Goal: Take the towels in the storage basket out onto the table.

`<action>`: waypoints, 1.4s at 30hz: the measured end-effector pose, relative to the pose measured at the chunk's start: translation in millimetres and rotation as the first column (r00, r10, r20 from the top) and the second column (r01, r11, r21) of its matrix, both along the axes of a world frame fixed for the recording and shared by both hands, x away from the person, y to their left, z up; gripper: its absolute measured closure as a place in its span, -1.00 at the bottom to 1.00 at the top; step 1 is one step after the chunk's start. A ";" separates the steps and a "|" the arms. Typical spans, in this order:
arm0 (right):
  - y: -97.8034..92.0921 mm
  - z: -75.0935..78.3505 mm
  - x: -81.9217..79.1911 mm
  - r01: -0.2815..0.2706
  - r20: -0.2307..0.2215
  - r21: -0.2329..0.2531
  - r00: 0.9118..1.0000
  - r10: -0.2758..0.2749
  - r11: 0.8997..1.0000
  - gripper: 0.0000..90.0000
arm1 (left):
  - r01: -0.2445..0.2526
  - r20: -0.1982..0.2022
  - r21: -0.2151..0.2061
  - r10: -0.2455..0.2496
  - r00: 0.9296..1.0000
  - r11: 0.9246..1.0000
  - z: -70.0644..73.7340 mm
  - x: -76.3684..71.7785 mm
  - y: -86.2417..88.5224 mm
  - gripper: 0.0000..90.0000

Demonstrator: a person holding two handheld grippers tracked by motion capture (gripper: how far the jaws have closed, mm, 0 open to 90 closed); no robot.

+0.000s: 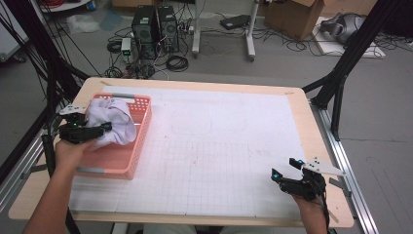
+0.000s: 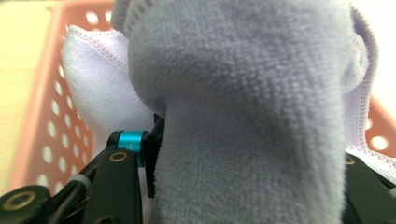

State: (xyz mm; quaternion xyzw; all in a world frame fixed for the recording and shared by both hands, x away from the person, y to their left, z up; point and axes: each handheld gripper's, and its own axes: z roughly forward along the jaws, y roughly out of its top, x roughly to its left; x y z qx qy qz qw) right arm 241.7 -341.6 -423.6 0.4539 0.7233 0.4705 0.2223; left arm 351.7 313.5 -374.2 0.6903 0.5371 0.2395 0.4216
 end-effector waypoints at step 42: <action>2.2 0.6 -1.1 -0.004 0.005 -0.001 1.000 0.004 1.000 -0.66 | 0.424 0.450 -0.177 -0.310 0.838 0.888 43.3 -31.8 -83.4 0.06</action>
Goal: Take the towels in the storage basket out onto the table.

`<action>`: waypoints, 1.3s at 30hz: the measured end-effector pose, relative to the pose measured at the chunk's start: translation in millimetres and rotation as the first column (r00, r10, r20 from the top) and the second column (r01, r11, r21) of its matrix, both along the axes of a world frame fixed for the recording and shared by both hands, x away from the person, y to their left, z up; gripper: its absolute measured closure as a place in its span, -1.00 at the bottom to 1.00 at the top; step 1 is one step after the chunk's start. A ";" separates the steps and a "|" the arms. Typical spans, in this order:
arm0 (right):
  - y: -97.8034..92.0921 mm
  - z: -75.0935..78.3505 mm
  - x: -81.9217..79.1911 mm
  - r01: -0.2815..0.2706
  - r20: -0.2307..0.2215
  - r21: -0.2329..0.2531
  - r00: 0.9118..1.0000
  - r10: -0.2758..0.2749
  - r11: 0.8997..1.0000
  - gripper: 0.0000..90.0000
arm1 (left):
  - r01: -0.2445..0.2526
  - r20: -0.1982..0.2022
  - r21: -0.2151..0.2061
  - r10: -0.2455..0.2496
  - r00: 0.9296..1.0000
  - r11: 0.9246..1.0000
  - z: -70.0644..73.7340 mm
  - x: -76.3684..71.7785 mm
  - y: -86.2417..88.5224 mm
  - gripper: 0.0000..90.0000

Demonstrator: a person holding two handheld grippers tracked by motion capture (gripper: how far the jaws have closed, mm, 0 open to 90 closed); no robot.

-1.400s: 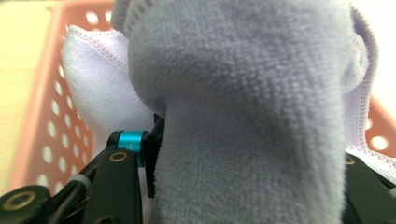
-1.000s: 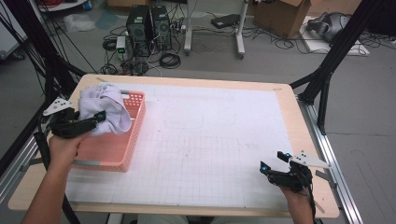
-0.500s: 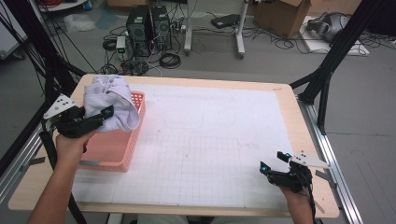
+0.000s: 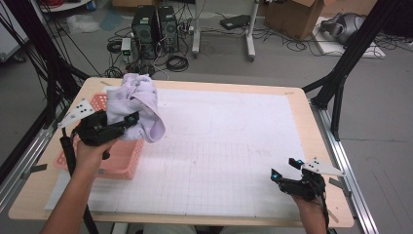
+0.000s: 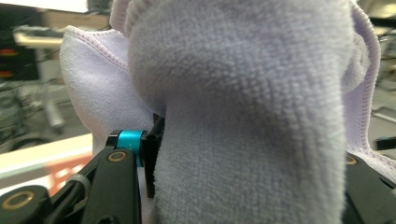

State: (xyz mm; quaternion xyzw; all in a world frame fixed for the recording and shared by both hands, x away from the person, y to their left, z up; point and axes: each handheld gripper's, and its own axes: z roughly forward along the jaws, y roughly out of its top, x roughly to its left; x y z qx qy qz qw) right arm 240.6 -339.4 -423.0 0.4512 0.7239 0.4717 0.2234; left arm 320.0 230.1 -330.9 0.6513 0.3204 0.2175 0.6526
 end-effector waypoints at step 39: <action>2.7 -1.5 2.9 -0.016 -0.003 -0.008 1.000 0.015 1.000 -0.65 | 0.282 -0.173 0.227 -0.247 0.954 0.932 -76.6 21.5 -182.5 0.02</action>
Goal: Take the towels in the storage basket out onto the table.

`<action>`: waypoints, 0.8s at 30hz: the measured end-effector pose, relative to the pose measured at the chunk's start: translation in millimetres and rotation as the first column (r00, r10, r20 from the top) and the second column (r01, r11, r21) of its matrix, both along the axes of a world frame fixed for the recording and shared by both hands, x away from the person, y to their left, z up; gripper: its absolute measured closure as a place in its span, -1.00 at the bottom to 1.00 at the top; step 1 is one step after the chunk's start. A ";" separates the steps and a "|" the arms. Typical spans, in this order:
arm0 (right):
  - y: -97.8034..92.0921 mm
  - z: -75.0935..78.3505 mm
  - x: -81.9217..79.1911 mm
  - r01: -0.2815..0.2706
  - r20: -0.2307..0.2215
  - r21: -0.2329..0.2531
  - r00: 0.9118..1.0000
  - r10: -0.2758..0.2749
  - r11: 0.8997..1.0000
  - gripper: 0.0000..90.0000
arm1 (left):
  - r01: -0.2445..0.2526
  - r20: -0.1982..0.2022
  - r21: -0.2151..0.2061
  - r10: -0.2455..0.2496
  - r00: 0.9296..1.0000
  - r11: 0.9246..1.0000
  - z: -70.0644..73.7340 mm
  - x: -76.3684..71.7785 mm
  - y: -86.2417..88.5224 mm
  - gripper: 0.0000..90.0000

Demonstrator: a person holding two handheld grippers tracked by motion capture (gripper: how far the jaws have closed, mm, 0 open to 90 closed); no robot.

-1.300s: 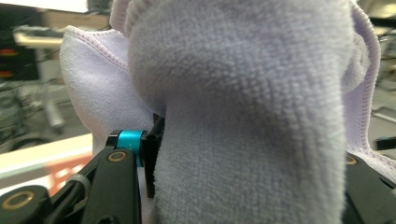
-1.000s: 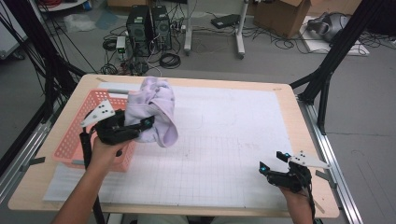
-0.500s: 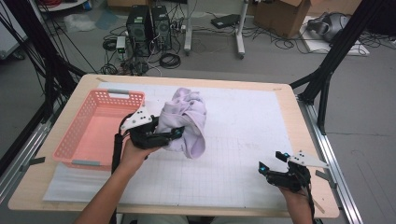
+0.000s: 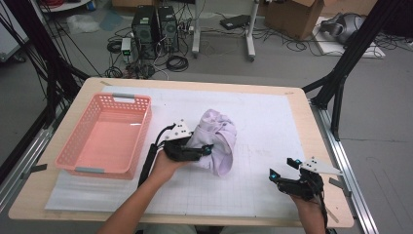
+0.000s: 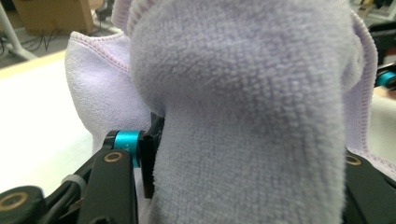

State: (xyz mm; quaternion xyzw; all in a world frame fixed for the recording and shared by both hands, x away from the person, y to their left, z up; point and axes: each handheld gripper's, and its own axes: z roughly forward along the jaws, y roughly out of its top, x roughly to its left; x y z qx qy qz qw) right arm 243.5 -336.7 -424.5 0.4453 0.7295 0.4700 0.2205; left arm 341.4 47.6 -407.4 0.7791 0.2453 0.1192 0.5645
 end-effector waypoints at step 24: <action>-0.7 -0.1 0.3 0.002 -0.004 0.003 1.000 -0.002 1.000 -0.65 | -0.119 -0.016 -0.003 0.119 0.993 0.993 9.1 -4.2 15.6 -0.48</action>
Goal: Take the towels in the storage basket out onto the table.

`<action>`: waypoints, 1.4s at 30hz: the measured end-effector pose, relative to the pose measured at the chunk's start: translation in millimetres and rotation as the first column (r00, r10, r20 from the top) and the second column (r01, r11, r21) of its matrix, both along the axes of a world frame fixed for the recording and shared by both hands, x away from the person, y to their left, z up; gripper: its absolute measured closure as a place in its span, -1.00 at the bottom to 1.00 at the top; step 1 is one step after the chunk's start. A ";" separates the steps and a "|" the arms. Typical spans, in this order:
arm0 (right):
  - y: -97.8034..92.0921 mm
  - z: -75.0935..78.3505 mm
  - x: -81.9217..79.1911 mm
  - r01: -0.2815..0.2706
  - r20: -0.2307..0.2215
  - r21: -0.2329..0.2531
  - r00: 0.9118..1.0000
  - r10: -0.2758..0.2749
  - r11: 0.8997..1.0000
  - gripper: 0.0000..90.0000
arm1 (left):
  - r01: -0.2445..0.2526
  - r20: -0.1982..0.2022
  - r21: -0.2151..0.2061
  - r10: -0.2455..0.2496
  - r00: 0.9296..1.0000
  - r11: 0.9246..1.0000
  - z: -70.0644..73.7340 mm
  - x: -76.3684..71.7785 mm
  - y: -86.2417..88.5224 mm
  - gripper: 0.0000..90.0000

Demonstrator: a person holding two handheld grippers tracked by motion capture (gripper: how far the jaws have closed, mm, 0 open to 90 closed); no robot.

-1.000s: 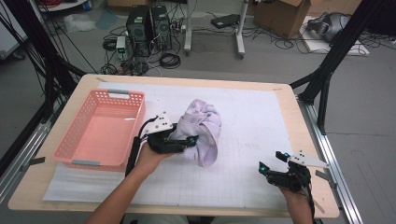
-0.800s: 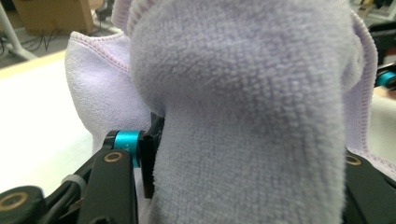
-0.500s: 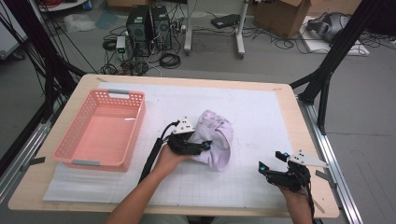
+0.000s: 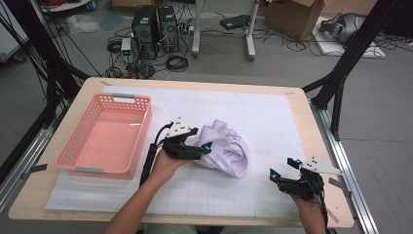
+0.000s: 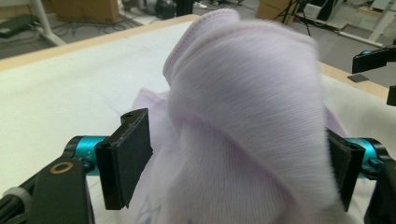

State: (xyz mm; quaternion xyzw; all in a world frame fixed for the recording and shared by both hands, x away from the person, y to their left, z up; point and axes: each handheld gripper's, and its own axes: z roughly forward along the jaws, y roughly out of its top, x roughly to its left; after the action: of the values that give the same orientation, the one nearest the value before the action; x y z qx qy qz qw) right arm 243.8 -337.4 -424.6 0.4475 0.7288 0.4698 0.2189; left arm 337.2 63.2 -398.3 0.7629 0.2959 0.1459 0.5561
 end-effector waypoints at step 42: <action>4.1 -1.7 3.4 -0.006 -0.004 -0.010 1.000 0.006 1.000 -0.65 | -0.042 0.043 -0.085 0.046 0.998 0.995 -21.1 -34.8 58.6 -0.56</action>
State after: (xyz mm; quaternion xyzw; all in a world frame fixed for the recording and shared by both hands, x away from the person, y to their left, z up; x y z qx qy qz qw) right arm 247.2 -333.3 -426.3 0.4451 0.7330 0.4658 0.2181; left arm 302.5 121.8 -419.4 0.7286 0.3057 0.1627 0.5910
